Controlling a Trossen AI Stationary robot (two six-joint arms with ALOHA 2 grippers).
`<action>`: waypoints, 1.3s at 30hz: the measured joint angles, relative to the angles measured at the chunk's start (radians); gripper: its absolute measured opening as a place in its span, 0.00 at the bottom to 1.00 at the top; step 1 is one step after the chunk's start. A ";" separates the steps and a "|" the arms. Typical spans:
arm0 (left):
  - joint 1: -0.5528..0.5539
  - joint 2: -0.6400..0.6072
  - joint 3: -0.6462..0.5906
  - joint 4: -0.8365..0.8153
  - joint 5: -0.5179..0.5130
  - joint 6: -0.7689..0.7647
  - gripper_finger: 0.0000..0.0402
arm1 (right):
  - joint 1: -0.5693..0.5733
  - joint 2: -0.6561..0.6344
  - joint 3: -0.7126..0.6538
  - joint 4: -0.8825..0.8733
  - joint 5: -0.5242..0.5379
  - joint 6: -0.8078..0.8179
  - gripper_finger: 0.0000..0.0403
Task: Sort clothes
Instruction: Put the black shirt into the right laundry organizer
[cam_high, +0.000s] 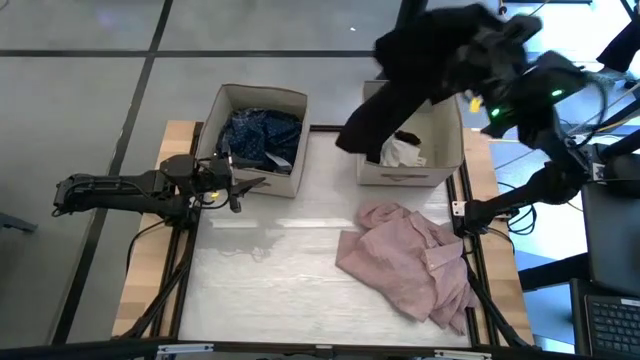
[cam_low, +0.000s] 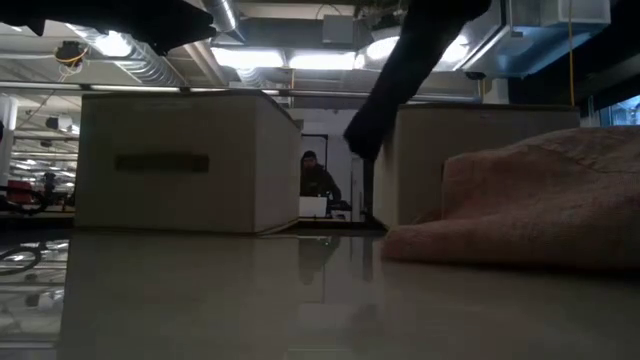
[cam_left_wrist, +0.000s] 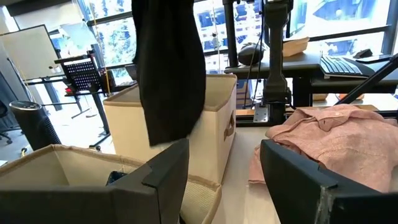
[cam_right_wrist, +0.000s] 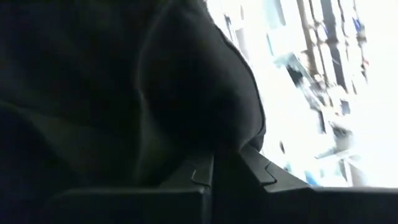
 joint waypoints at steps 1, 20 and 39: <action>0.000 0.000 0.000 0.000 0.000 0.000 0.47 | -0.009 0.002 0.016 0.030 0.002 -0.027 0.08; 0.000 0.000 0.000 0.007 0.000 0.018 0.47 | -0.016 0.034 0.126 -0.499 -0.111 0.373 0.08; 0.000 0.000 0.000 0.007 0.000 0.018 0.47 | -0.427 0.069 -0.267 -0.879 -0.578 0.973 0.08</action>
